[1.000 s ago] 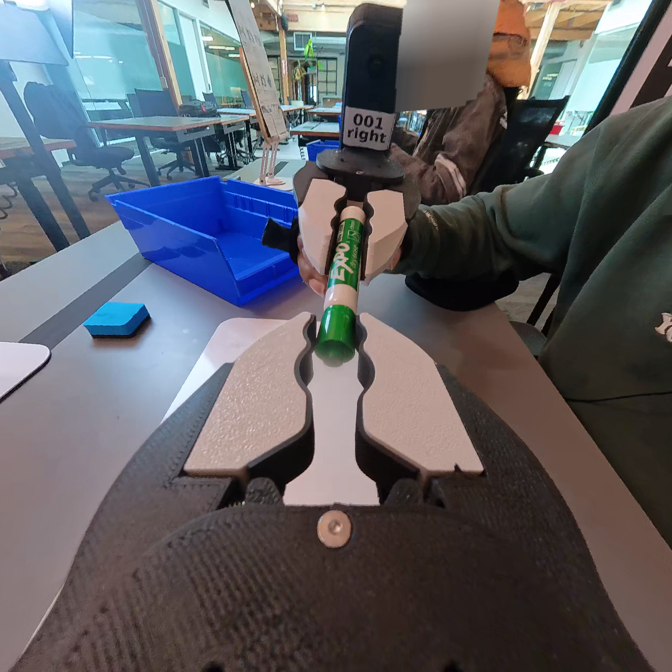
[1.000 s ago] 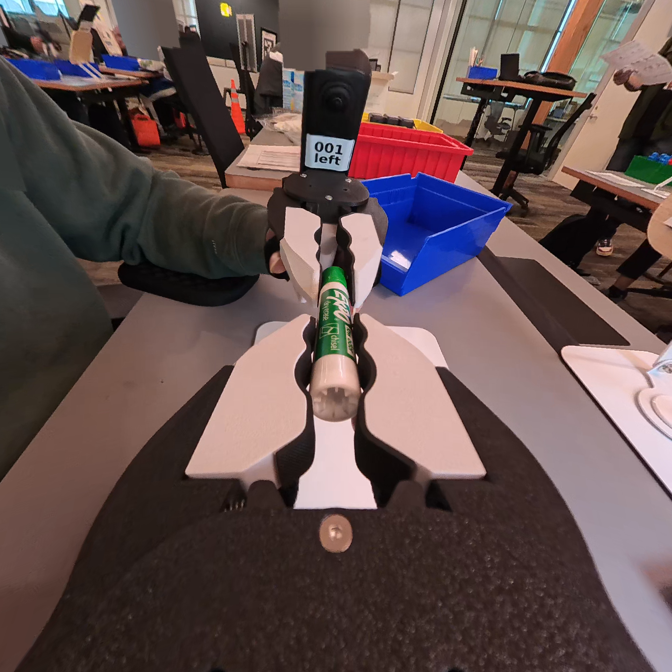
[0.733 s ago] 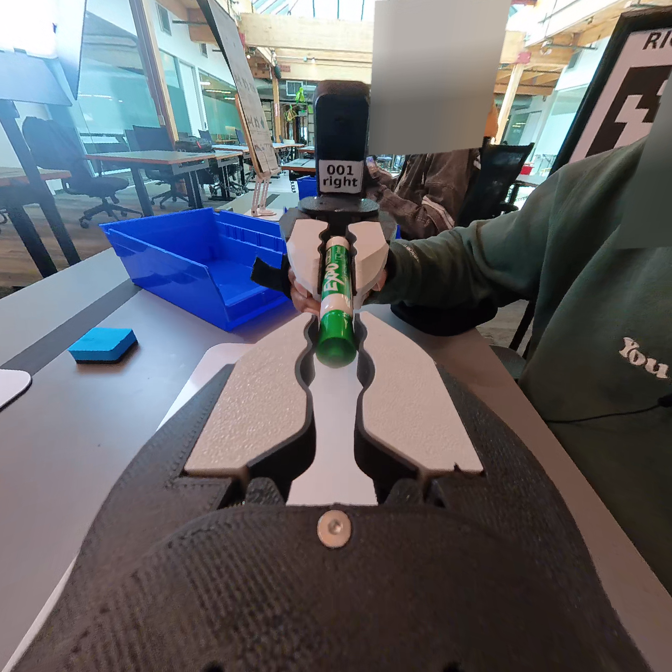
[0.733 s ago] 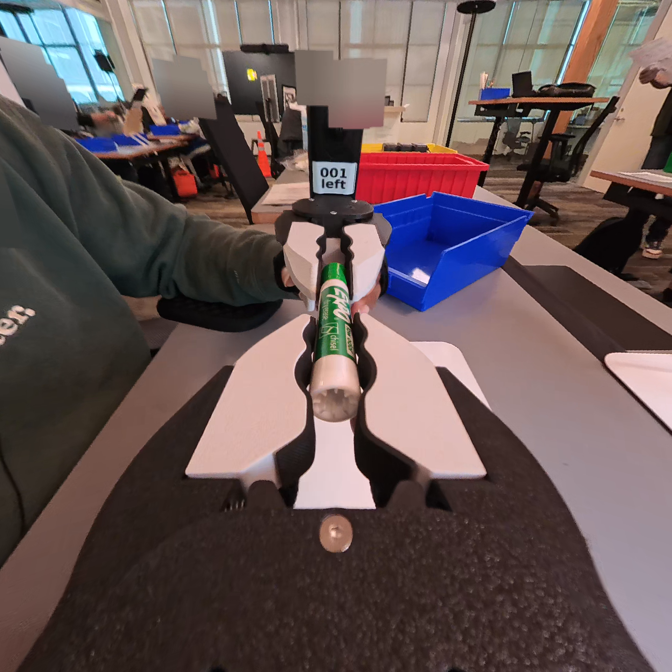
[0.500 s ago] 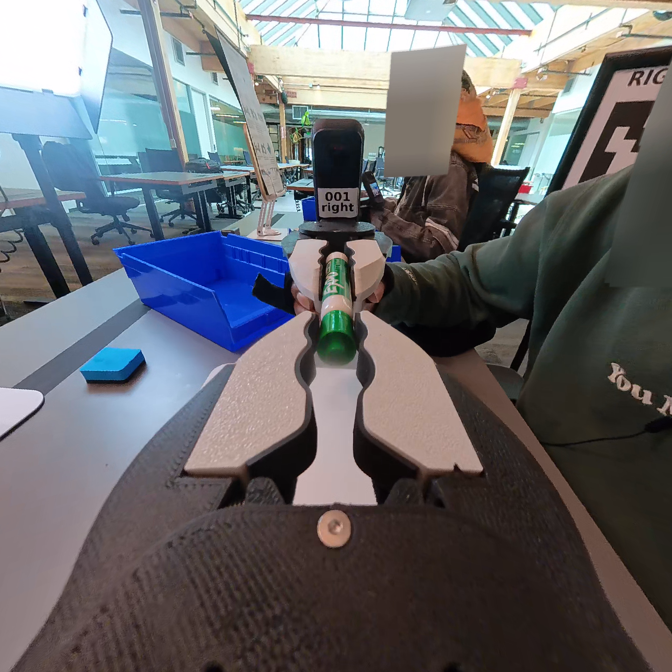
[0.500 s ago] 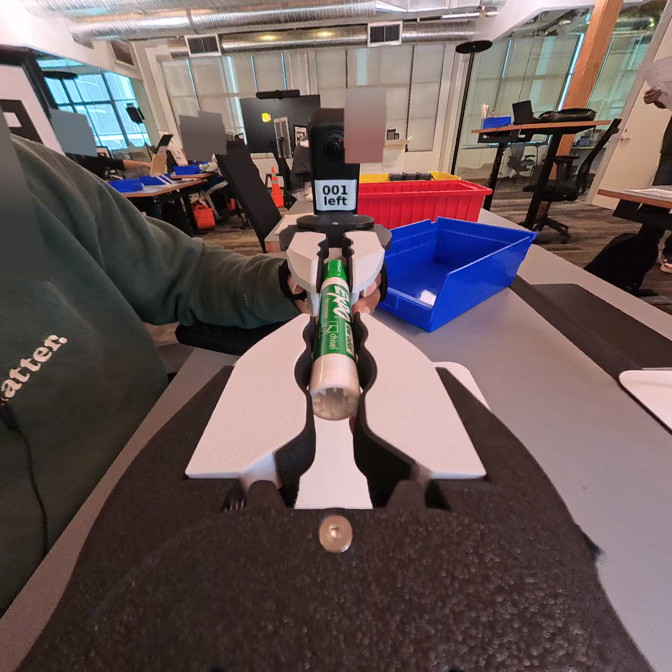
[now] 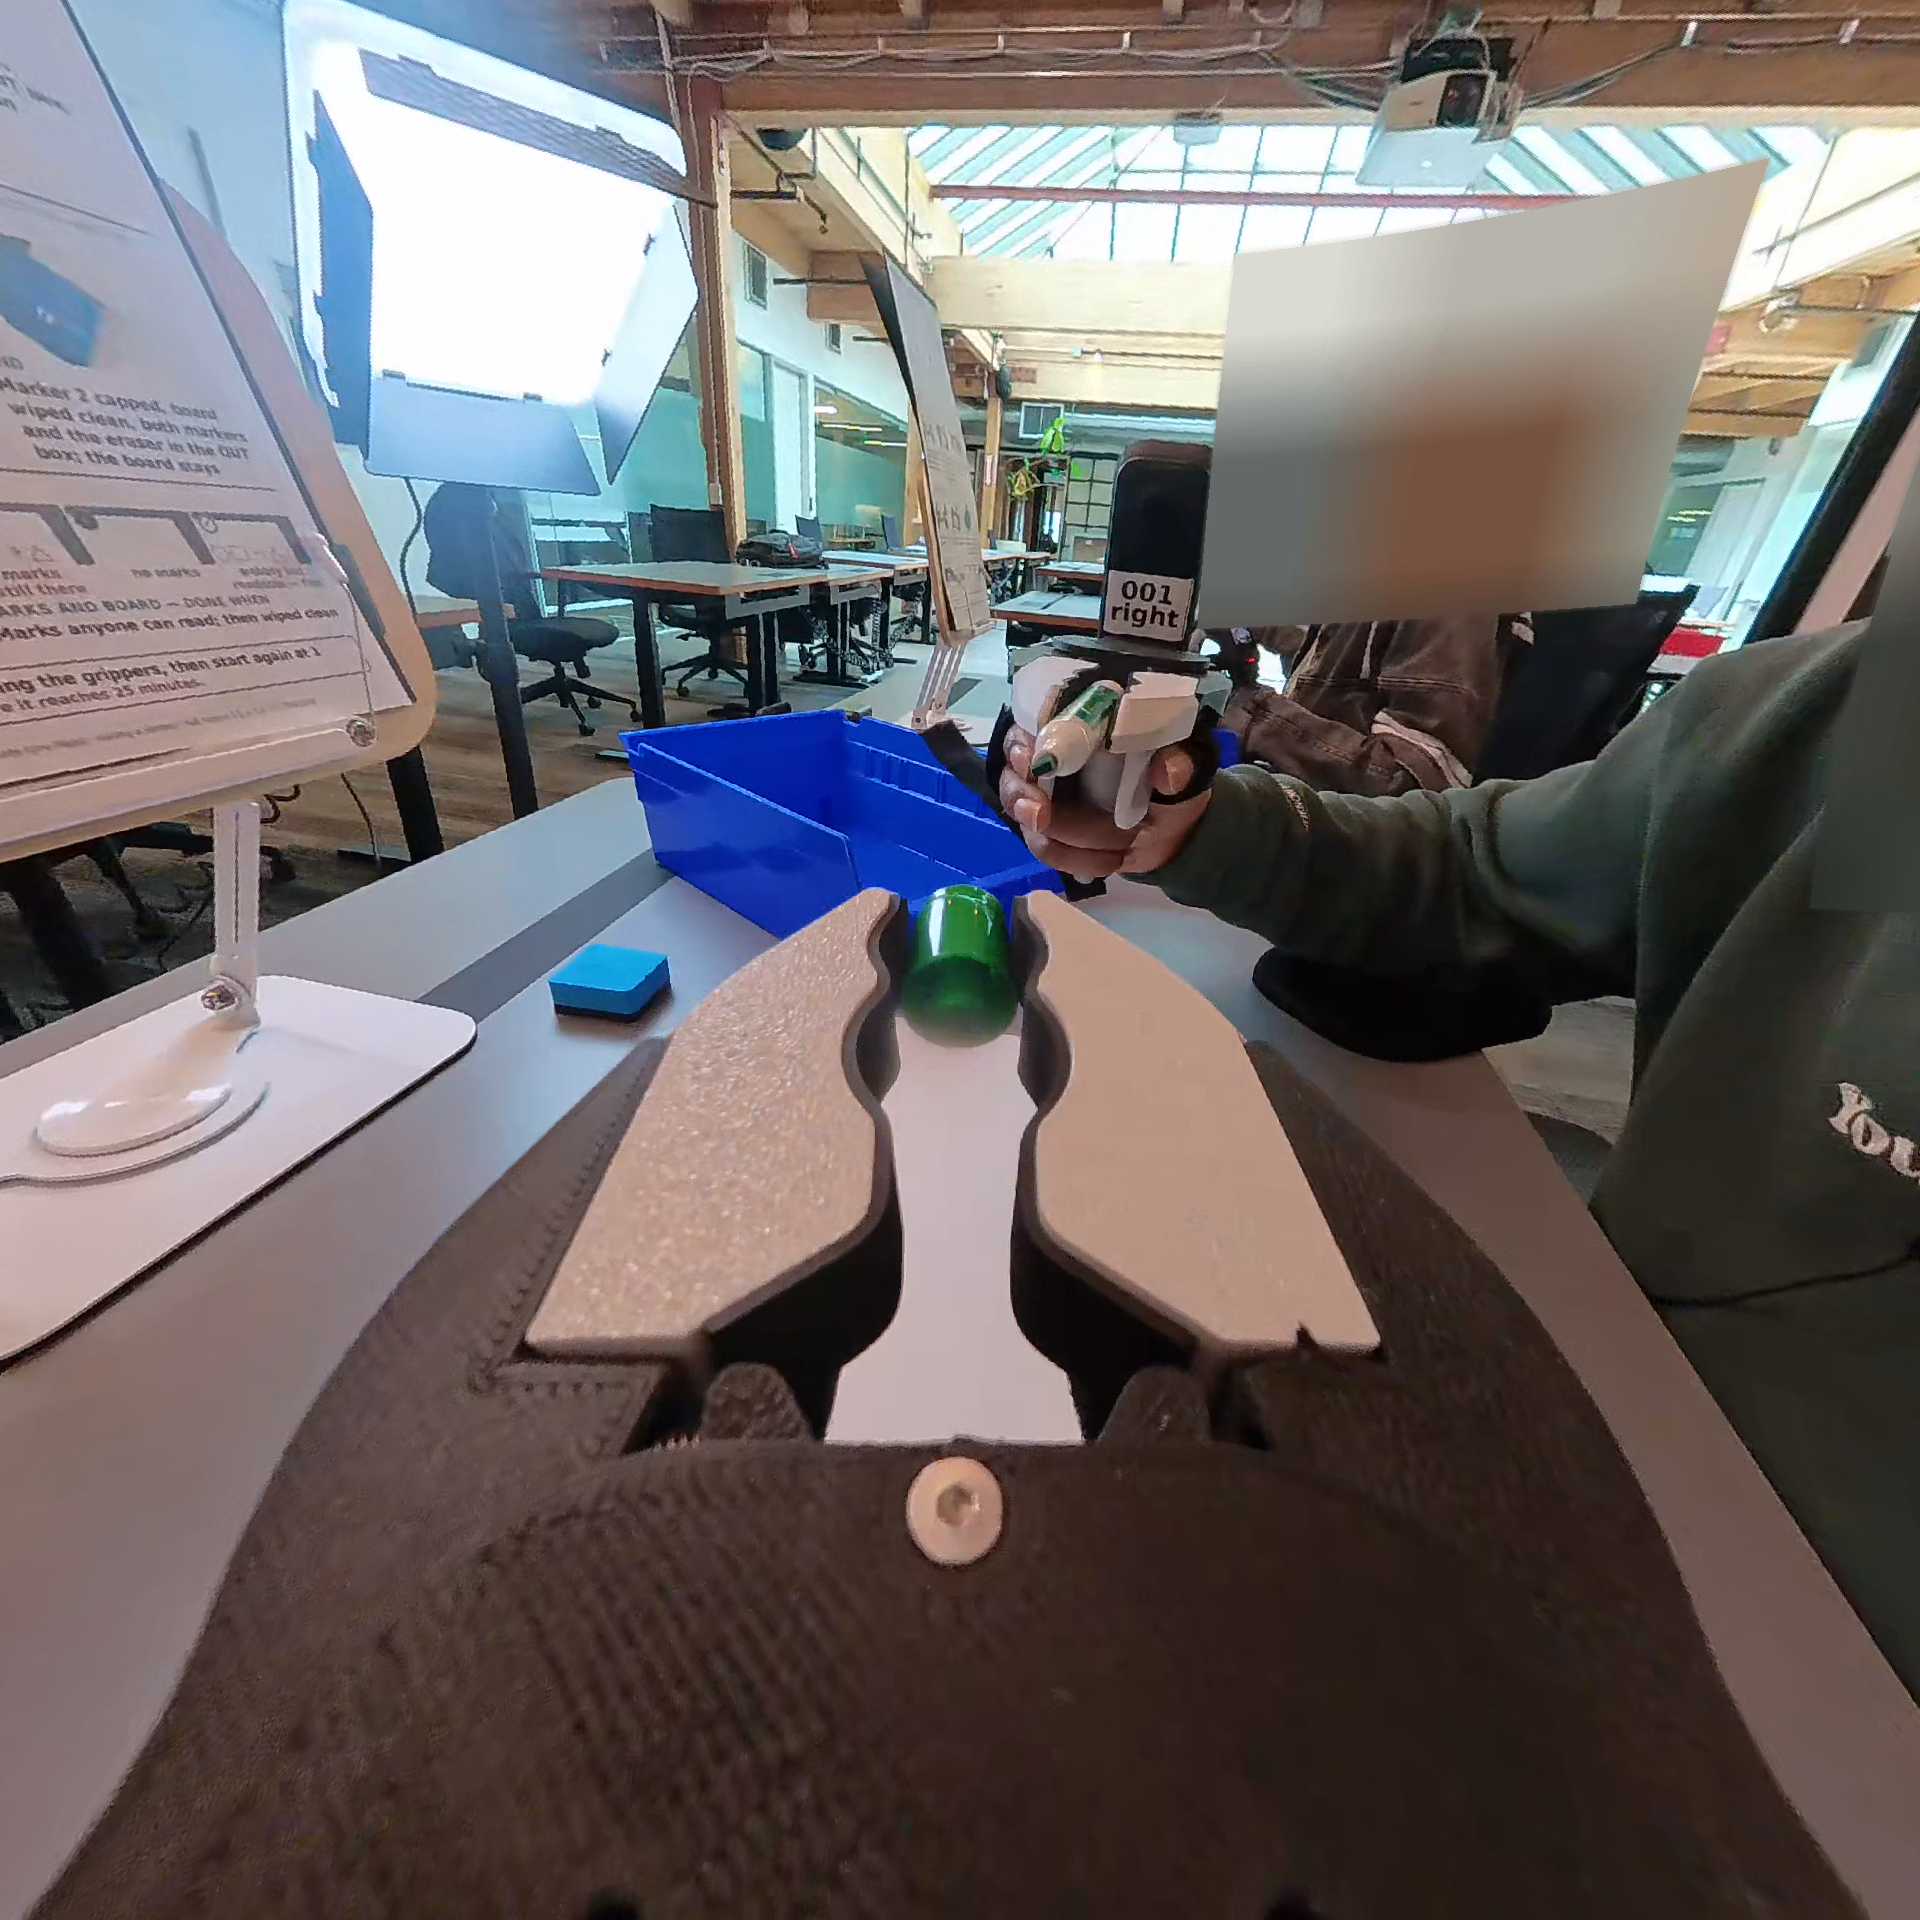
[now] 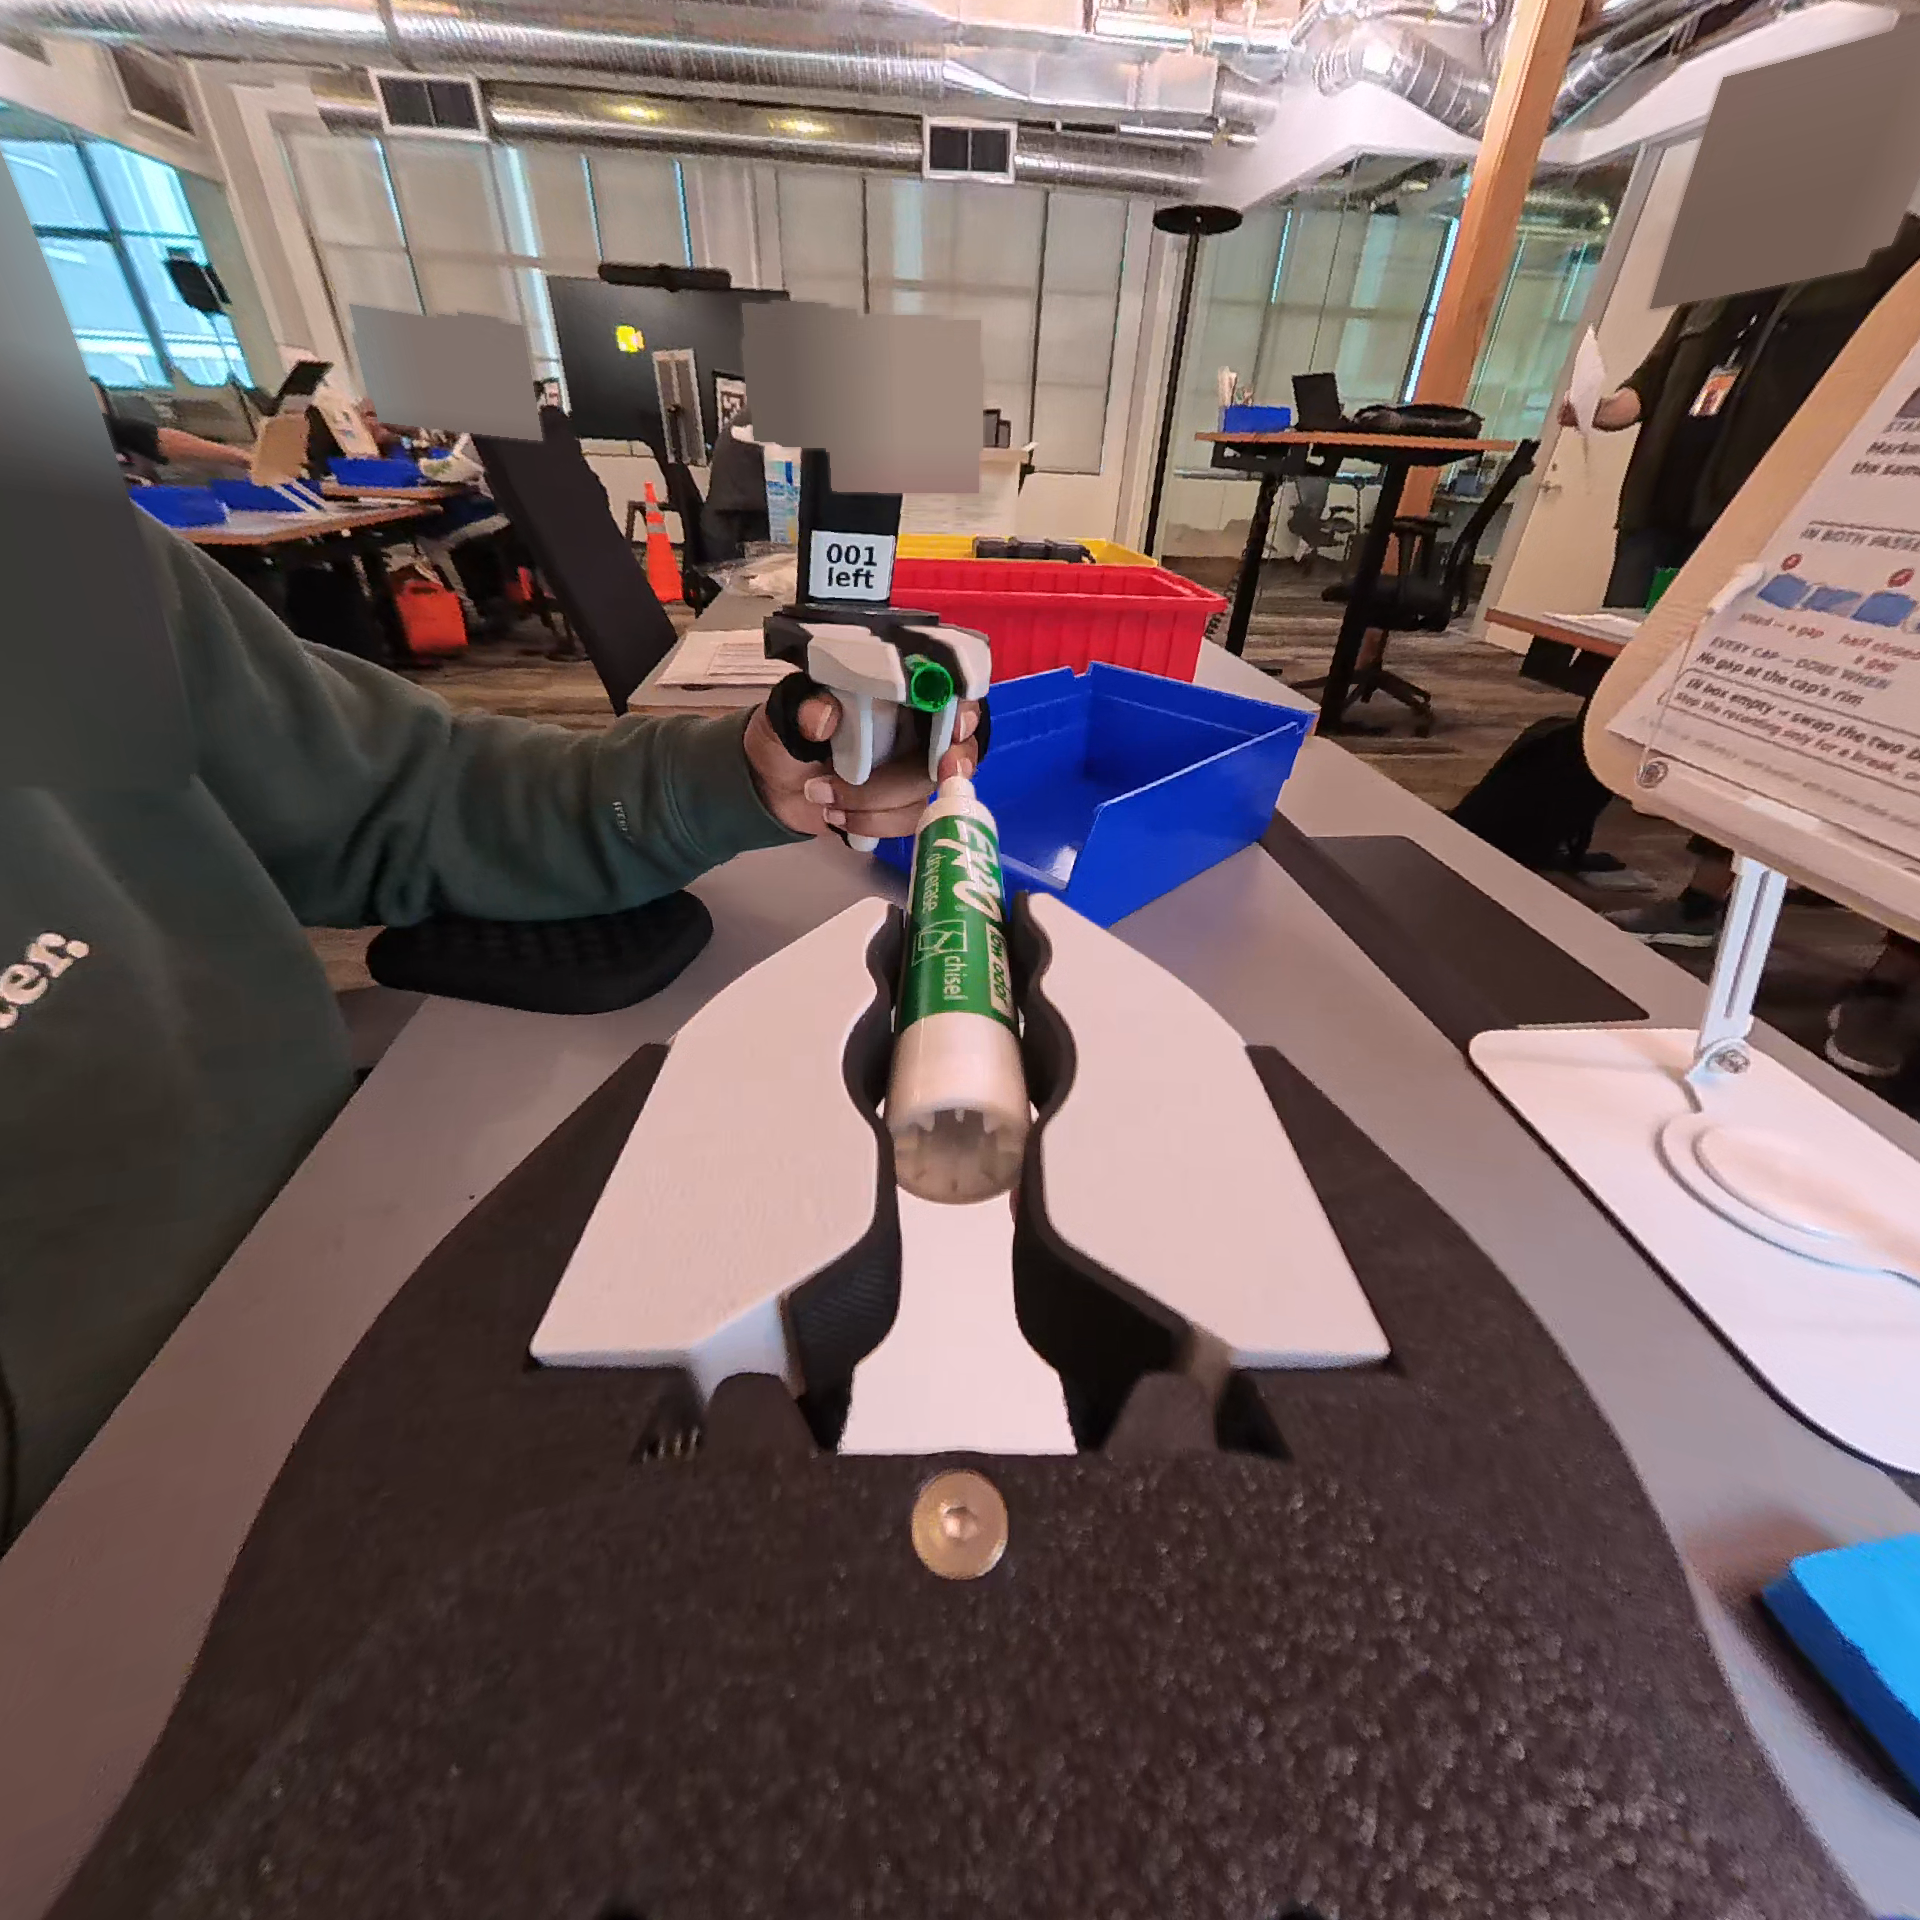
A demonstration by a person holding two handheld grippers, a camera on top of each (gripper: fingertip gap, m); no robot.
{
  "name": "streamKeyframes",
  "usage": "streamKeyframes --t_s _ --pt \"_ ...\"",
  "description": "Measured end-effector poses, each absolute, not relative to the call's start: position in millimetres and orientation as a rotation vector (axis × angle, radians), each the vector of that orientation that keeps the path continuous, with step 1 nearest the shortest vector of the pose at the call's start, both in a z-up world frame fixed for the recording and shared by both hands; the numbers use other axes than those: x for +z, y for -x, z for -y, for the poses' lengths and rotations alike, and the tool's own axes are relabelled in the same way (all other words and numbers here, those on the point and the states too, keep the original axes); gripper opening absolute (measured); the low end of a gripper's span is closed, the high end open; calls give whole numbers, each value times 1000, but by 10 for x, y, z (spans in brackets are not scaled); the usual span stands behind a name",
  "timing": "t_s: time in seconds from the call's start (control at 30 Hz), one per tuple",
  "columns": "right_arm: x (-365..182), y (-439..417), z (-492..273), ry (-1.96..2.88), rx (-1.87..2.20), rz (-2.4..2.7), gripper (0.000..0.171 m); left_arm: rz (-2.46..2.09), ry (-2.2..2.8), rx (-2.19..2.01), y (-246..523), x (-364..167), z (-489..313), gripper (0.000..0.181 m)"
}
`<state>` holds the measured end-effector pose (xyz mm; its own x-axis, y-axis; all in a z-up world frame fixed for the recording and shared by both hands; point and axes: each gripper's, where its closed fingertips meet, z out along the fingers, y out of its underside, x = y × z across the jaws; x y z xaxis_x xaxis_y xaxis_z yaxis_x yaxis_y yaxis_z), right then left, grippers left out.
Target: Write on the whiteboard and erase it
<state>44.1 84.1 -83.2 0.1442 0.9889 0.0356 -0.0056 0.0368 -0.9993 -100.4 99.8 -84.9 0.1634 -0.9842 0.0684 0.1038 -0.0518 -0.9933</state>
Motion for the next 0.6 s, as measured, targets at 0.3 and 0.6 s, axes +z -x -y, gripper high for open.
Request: streamKeyframes --t_s 0.3,0.6 --pt "-899 -363 -781 1269 1076 1153 20 -1038 1323 -1044 1048 -1005 -1095 19" --pt "-1132 -274 -877 1392 1023 1155 20 -1002 1368 -988 1088 -1109 -1206 19"
